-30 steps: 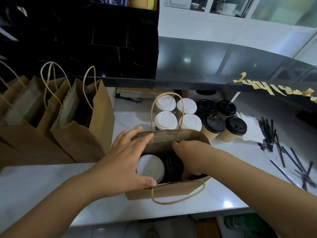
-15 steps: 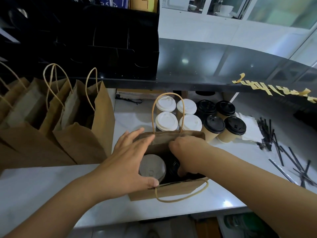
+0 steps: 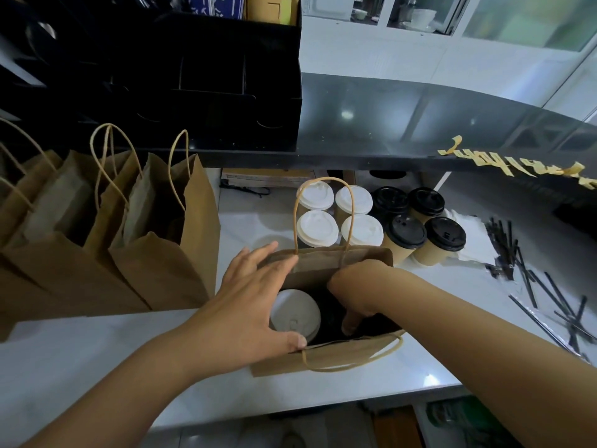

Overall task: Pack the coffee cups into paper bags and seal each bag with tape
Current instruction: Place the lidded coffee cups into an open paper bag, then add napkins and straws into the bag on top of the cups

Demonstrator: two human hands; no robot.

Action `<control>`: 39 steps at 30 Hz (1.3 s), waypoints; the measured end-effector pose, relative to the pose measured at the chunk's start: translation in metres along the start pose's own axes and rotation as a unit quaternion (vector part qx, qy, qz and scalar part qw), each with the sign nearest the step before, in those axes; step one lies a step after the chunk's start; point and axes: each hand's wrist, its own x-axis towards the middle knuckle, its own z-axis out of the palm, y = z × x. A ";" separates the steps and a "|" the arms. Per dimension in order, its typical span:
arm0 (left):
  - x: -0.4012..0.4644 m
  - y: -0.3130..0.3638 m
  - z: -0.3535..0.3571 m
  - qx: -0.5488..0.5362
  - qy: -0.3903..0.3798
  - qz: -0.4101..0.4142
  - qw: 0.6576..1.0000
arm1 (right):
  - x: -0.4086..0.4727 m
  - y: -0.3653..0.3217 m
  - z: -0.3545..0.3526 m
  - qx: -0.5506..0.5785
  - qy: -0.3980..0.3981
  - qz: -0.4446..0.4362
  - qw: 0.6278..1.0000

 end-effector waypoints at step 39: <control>0.057 0.061 0.029 -0.035 0.006 0.104 0.994 | -0.066 0.059 0.098 0.332 0.508 0.098 0.789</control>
